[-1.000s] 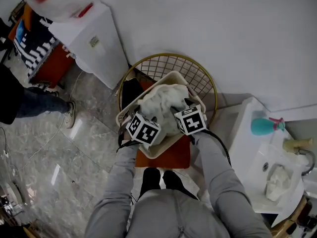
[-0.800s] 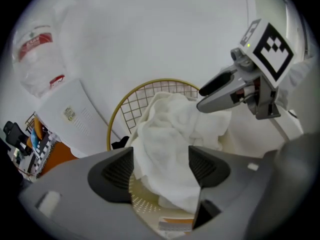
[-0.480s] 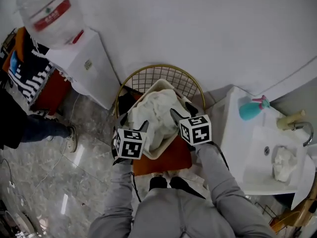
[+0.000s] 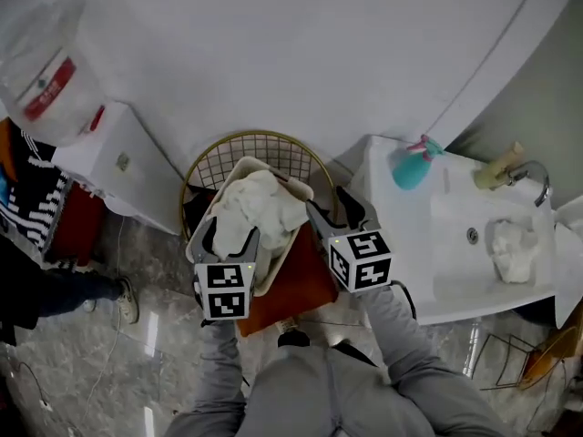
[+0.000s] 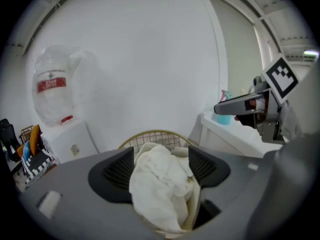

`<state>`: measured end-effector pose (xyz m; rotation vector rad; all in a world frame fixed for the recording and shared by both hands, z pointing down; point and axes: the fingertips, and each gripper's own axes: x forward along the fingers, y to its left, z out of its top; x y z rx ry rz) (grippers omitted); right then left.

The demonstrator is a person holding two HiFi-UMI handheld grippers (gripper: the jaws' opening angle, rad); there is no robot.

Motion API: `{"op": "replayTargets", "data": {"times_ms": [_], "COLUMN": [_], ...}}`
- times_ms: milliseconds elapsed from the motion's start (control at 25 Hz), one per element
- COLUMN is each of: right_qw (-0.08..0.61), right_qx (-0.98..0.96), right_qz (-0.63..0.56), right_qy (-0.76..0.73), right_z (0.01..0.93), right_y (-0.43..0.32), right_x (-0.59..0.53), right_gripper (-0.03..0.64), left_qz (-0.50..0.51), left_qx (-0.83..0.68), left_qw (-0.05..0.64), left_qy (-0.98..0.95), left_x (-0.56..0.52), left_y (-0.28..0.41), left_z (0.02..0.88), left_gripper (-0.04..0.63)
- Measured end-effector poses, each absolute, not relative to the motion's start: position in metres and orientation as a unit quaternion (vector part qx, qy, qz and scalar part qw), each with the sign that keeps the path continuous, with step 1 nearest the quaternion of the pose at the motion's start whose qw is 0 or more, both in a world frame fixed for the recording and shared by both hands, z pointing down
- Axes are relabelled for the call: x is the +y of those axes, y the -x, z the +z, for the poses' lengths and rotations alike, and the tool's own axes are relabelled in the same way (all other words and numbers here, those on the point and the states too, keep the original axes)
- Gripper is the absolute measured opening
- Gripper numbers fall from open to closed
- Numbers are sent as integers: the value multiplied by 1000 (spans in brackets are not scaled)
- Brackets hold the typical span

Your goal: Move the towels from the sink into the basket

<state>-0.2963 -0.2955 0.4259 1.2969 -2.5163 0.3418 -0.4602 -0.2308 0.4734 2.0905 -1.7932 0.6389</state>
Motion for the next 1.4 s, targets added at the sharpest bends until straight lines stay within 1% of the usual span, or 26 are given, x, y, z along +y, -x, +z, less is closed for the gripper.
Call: {"op": "replayTargets", "data": {"times_ms": [280,600,840,1000,1120,1400], "right_qw": [84,63,44,42,42,14], "right_qx": [-842,-795,-751,-715,-690,-625], "right_qz": [105,91,73,71,74,85], "right_qy": [-523,-597,-655,-694,-719,-776], "right_z": [385,366,352,352,352,353], "right_y": [176,17,-95,-171,-222,-323], "right_x": [-255,-176,-109,-57,-19,42], "right_gripper": [261,261,261,261,261,261], "left_qz": [204,198,169,166,164,173], "left_qx": [-610,-569,-535,-501,-471,-385], "left_qw": [92,50,20,8,0,-34], "left_qy": [-760,-796,-827,-849,-867,-906], "left_x": [-221,-174,-139,-121,-105,-84], "left_y": [374,244,150,77,21,-102], "left_z": [430,407,385,380,376,369], "left_gripper": [373,373,373,373,373,373]}}
